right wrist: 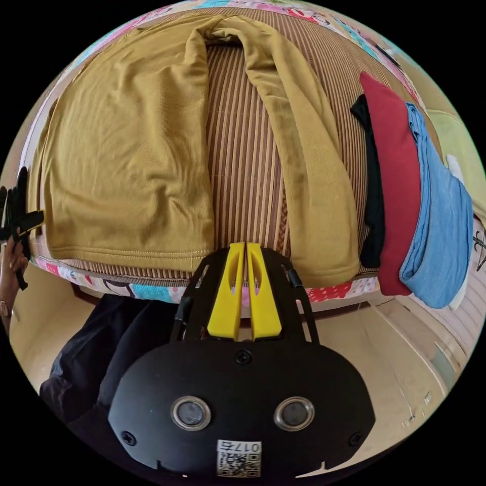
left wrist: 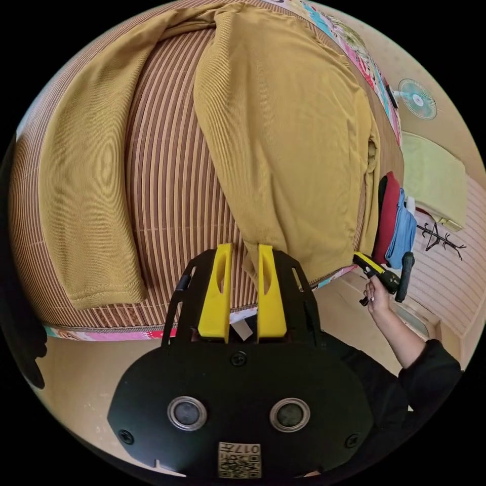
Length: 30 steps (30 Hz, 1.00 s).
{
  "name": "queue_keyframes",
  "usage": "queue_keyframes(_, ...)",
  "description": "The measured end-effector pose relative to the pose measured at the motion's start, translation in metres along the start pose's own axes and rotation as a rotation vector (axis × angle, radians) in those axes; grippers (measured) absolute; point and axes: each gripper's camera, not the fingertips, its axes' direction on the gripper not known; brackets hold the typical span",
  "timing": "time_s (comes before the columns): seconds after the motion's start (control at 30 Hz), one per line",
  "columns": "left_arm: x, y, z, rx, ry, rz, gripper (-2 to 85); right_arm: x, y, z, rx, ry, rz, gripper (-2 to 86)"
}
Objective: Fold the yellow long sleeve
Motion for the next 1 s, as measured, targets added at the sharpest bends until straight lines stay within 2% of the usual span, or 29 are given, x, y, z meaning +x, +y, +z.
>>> queue_keyframes(0.13,-0.013,0.023,-0.012,0.006,0.06,-0.027,8.6,0.026,0.021,-0.02,0.087,-0.167,0.11,1.2)
queue_keyframes(0.2,-0.017,0.036,-0.02,0.039,0.022,-0.025,8.8,0.03,0.028,-0.026,0.12,-0.186,0.129,1.3)
queue_keyframes(0.27,-0.016,0.043,-0.014,-0.007,-0.048,0.027,8.7,0.031,0.033,-0.026,0.128,-0.203,0.133,1.4)
queue_keyframes(0.33,-0.012,0.045,-0.002,-0.053,-0.084,0.078,8.7,0.031,0.036,-0.019,0.104,-0.221,0.141,1.6)
queue_keyframes(0.43,-0.006,0.05,0.005,-0.032,-0.143,0.091,8.9,0.031,0.04,-0.007,0.067,-0.257,0.135,1.6)
queue_keyframes(0.53,-0.009,0.063,0.005,0.021,-0.123,0.065,9.8,0.037,0.042,-0.004,0.064,-0.25,0.11,1.6)
queue_keyframes(0.7,-0.021,0.088,0.005,0.11,0.033,0.027,8.8,0.056,0.04,-0.004,0.032,-0.292,0.077,1.6)
queue_keyframes(0.8,-0.012,0.094,0.003,0.152,-0.058,0.06,8.4,0.067,0.042,-0.004,0.034,-0.323,0.078,1.4)
queue_keyframes(1.0,0.009,0.077,0.017,0.117,-0.071,0.186,8.4,0.099,0.053,0.003,0.064,-0.467,0.236,1.0)
